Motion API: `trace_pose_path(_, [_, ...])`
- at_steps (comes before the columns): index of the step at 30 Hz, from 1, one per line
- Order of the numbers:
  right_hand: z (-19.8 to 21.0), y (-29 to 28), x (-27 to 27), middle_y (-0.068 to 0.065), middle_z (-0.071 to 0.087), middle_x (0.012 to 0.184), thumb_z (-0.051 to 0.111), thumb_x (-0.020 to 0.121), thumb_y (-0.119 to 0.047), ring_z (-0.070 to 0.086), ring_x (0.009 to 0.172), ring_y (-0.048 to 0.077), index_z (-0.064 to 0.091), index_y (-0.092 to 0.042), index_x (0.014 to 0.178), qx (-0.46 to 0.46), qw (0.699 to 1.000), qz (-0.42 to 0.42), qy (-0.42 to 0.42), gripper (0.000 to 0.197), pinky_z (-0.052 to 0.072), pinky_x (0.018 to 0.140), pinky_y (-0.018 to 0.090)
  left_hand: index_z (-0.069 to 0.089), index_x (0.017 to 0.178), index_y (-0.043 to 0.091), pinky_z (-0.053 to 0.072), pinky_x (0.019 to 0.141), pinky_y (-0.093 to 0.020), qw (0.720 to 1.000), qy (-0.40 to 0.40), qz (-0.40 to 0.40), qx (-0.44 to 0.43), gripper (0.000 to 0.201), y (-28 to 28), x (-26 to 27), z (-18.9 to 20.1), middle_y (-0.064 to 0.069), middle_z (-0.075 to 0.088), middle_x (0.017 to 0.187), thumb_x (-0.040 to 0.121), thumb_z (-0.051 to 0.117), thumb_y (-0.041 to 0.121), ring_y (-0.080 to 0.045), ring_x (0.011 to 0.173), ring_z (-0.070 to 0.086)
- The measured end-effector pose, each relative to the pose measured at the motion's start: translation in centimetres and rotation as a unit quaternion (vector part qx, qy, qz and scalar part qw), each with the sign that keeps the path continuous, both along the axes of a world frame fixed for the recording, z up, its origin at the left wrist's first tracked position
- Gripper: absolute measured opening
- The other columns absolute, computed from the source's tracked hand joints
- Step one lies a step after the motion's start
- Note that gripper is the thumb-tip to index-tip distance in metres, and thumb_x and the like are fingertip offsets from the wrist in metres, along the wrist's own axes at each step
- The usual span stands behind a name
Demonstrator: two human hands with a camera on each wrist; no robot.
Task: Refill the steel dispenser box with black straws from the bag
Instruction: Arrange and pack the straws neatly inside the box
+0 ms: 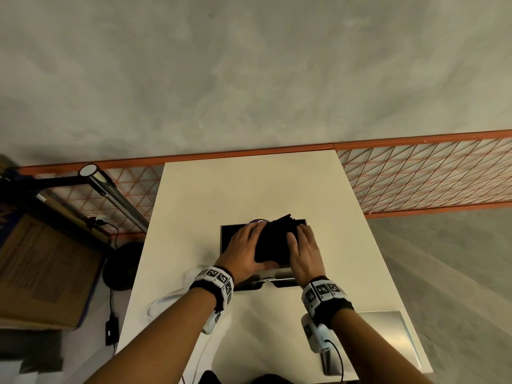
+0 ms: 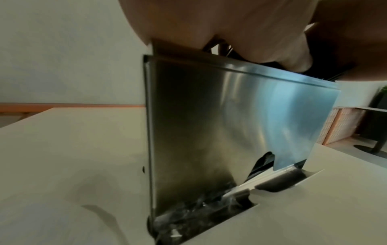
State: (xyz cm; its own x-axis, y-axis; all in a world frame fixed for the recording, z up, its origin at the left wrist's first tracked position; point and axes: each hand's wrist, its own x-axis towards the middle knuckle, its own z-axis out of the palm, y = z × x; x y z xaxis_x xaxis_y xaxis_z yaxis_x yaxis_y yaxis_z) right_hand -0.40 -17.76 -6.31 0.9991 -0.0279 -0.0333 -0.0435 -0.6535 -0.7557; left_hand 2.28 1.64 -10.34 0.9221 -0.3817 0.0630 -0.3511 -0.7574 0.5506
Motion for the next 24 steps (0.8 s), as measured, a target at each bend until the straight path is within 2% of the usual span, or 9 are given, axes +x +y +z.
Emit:
trace_pose_path(3, [-0.1,-1.5,0.1,0.014,0.043,0.147,0.041,0.102,-0.038,0.033,0.140,0.027,0.049,-0.003,0.137,-0.082,0.996,0.040,0.022,0.051,0.029,0.117,0.036,0.020,0.161,0.024,0.031,0.121,-0.043,0.999,0.004,-0.004,0.041,0.113,0.1,-0.2,-0.4,0.002,0.031,0.158,0.074,0.060,0.084,-0.020,0.146,0.033])
trace_pose_path(6, [1.3,-2.7,0.2,0.008,0.049,0.142,0.040,0.095,-0.044,0.041,0.129,0.028,0.048,-0.010,0.134,-0.234,0.967,0.102,0.026,0.053,0.038,0.105,0.044,0.014,0.163,0.023,0.026,0.123,-0.045,0.995,0.003,-0.015,0.096,0.119,-0.4,-0.2,-0.5,0.001,0.028,0.160,0.071,0.054,0.089,-0.021,0.148,0.029])
trace_pose_path(8, [2.1,-3.2,0.2,0.008,0.043,0.147,0.043,0.097,-0.041,0.037,0.133,0.027,0.038,-0.011,0.144,-0.252,0.962,0.102,0.016,0.057,0.036,0.107,0.045,0.012,0.163,0.022,0.020,0.126,-0.045,0.992,0.000,-0.020,0.122,0.120,-0.5,-0.3,-0.4,0.001,0.024,0.162,0.072,0.053,0.088,-0.019,0.150,0.024])
trace_pose_path(9, [2.2,-3.3,0.2,0.009,0.038,0.152,0.043,0.099,-0.041,0.033,0.138,0.027,0.032,-0.010,0.149,-0.226,0.970,0.092,0.003,0.060,0.032,0.111,0.043,0.011,0.163,0.021,0.019,0.126,-0.044,0.991,-0.005,-0.023,0.129,0.119,-0.5,-0.4,-0.3,0.001,0.023,0.162,0.073,0.053,0.087,-0.019,0.150,0.023])
trace_pose_path(11, [2.2,-3.1,0.3,0.011,0.033,0.156,0.041,0.103,-0.037,0.030,0.143,0.026,0.027,-0.008,0.153,-0.098,0.994,0.046,-0.006,0.060,0.026,0.117,0.035,0.013,0.163,0.021,0.018,0.126,-0.044,0.991,-0.013,-0.024,0.132,0.118,-0.6,-0.5,-0.2,0.002,0.020,0.162,0.074,0.054,0.086,-0.019,0.150,0.023])
trace_pose_path(14, [1.1,-1.6,0.2,0.009,0.030,0.158,0.038,0.105,-0.037,0.033,0.142,0.024,0.023,-0.010,0.155,0.038,0.999,-0.020,0.029,0.059,0.026,0.110,0.024,0.015,0.162,0.022,0.021,0.126,-0.044,0.993,-0.011,-0.009,0.116,0.118,-0.5,-0.7,0.0,0.003,0.021,0.161,0.072,0.056,0.086,-0.020,0.150,0.026])
trace_pose_path(19, [-0.7,0.3,-0.5,0.014,0.021,0.161,0.034,0.106,-0.035,0.016,0.150,0.026,0.021,-0.005,0.154,0.001,1.000,-0.016,0.009,0.058,0.018,0.122,0.037,0.019,0.161,0.022,0.025,0.124,-0.044,0.996,-0.012,0.002,0.090,0.113,-0.5,-0.8,0.0,0.003,0.027,0.161,0.076,0.055,0.086,-0.019,0.149,0.029])
trace_pose_path(21, [-0.6,0.4,-0.6,0.013,0.022,0.161,0.033,0.105,-0.036,0.019,0.149,0.024,0.022,-0.006,0.154,0.007,1.000,0.007,-0.005,0.059,0.020,0.121,0.037,0.018,0.162,0.024,0.026,0.124,-0.044,0.995,-0.018,-0.002,0.094,0.107,-0.5,-0.7,-0.2,0.003,0.028,0.161,0.080,0.050,0.086,-0.019,0.149,0.030])
trace_pose_path(24, [-0.7,0.6,-0.6,0.006,0.031,0.158,0.028,0.098,-0.055,0.030,0.144,0.020,0.028,-0.013,0.154,0.046,0.999,-0.007,-0.008,0.070,0.028,0.118,0.039,0.015,0.163,0.029,0.027,0.123,-0.045,0.995,-0.030,-0.007,0.099,0.093,-0.4,-0.7,-0.3,0.002,0.030,0.160,0.090,0.041,0.080,-0.020,0.148,0.031])
